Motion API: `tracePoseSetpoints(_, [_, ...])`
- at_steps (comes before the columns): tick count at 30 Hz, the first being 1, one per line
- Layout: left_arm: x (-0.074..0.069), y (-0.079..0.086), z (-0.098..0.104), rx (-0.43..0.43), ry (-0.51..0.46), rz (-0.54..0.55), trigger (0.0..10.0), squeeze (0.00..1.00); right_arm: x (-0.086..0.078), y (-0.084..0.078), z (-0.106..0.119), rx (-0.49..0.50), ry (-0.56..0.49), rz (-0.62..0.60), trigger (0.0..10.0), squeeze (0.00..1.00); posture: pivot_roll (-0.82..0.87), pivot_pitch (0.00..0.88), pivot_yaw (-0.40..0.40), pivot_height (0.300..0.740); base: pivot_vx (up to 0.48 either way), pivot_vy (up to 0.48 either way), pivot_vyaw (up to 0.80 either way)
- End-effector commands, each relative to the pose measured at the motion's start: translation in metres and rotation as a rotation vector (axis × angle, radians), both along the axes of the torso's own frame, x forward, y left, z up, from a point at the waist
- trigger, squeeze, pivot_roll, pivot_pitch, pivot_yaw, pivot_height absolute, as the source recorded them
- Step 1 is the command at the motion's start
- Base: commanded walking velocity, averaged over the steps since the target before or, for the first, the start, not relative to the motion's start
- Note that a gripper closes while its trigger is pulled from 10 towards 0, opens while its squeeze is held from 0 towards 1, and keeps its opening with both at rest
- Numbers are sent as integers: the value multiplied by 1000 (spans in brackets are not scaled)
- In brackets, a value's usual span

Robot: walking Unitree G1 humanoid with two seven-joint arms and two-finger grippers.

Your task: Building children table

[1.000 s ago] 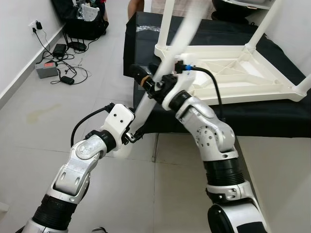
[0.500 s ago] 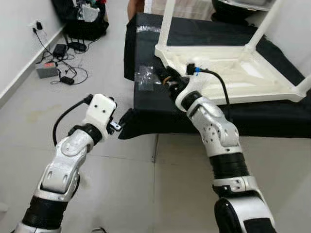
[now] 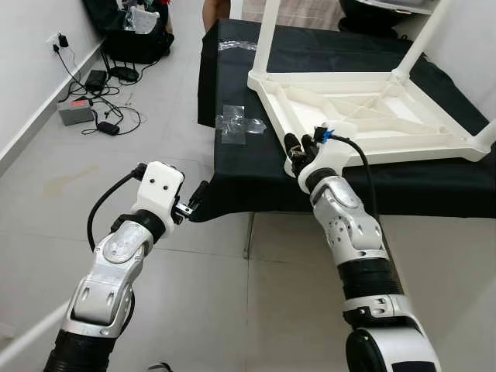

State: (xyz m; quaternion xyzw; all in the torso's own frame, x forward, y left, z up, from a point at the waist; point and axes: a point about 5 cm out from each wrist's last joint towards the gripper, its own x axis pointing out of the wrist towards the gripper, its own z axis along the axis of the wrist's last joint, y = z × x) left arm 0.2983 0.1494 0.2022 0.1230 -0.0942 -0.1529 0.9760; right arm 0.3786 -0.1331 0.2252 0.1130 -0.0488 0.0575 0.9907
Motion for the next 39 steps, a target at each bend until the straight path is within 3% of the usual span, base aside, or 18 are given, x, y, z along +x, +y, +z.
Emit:
tracePoseSetpoints(1, [-5, 0, -7, -1, 29, 5, 10000, 0, -2, -12, -13, -51, 49, -33, 10000, 0, 84, 211, -117, 740, 0, 0, 0])
tracePoseSetpoints(13, [-11, 2, -9, 4, 33, 26, 10000, 0, -5, -13, -10, -59, 22, -68, 10000, 0, 83, 207, -108, 740, 0, 0, 0])
tracePoseSetpoints(28, [-18, 4, -14, -26, 35, 118, 10000, 0, -16, -9, -10, -66, -28, -9, 10000, 0, 85, 214, -112, 740, 0, 0, 0])
tracePoseSetpoints(39, [-29, -4, -20, -43, 60, 119, 10000, 0, -28, 2, -11, -129, -70, 80, 10000, 0, 84, 211, -120, 740, 0, 0, 797])
